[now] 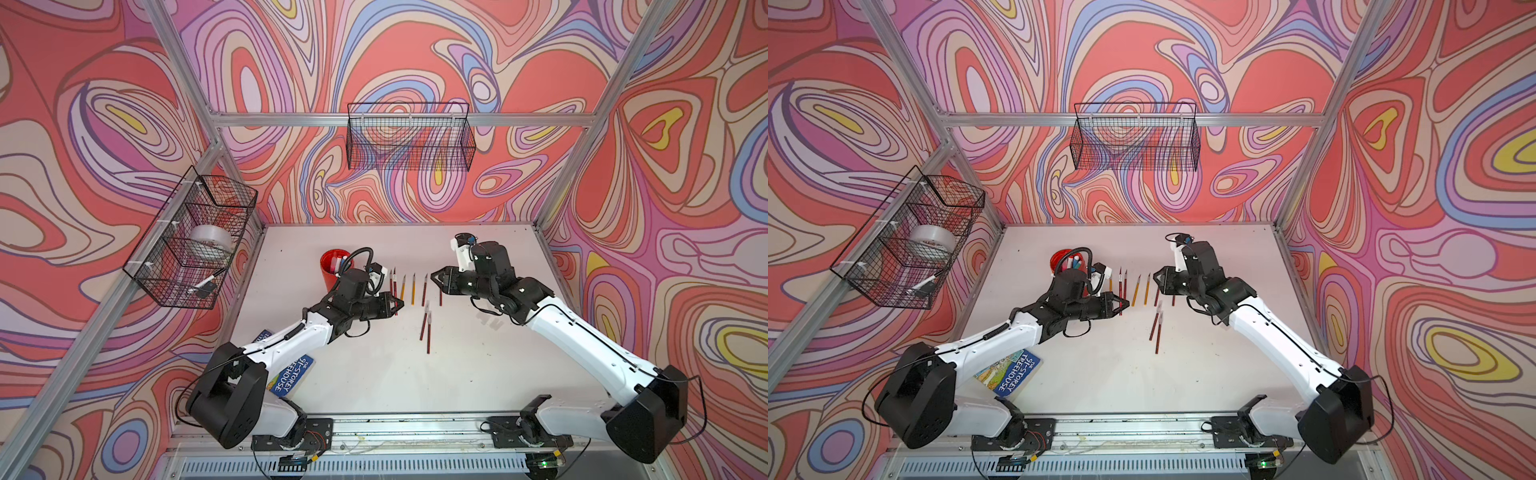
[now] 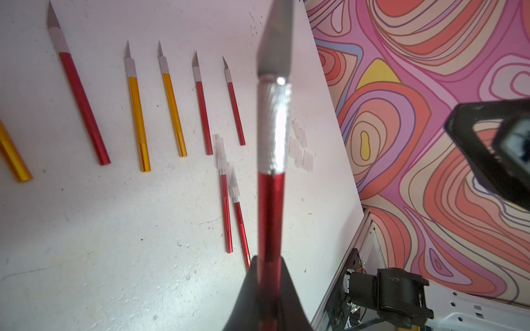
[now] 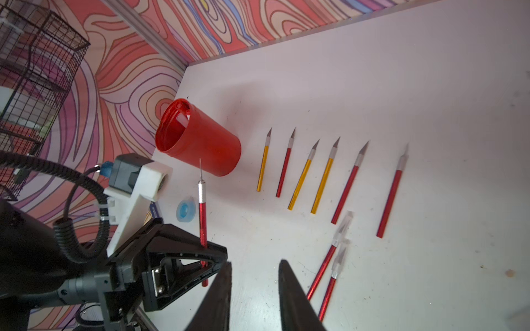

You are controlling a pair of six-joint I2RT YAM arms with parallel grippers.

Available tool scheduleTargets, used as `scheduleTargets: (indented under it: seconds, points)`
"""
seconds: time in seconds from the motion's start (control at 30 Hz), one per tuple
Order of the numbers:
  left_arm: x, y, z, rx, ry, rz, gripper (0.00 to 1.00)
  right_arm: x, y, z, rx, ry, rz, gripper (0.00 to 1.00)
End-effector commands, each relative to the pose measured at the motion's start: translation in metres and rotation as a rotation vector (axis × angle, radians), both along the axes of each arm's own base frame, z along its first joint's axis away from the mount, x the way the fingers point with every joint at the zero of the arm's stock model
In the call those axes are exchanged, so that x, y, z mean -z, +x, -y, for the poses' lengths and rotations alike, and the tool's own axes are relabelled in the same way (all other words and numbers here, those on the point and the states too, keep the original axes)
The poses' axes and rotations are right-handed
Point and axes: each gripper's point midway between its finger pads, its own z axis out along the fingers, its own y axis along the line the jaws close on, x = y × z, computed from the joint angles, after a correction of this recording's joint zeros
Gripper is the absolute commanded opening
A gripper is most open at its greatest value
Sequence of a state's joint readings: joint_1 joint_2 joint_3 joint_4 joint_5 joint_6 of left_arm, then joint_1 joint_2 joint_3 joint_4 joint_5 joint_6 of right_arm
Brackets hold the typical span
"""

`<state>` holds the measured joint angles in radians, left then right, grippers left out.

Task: Remove protective caps from carving knives
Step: Place the protective sleeve at the center of the board, then place the carving knife at the center of the board.

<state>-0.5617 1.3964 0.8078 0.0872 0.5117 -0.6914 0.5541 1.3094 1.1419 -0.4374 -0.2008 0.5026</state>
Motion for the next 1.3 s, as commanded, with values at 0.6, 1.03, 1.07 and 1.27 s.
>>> scheduleTargets:
  seconds: [0.6,1.03,1.07,1.27]
  points:
    - [-0.002,-0.002,-0.007,-0.005,0.021,0.019,0.0,0.035,0.01,-0.093,-0.196,0.016,-0.04,0.3]
    - [-0.002,0.0,-0.005,0.01,0.022,0.024,0.0,0.058,0.014,-0.112,-0.216,0.007,-0.075,0.09]
    - [-0.002,-0.001,-0.005,0.011,0.021,0.021,0.0,0.058,0.015,-0.112,-0.212,0.006,-0.076,0.05]
    - [-0.001,-0.001,-0.006,0.009,0.022,0.016,0.0,0.058,0.014,-0.111,-0.205,0.006,-0.075,0.0]
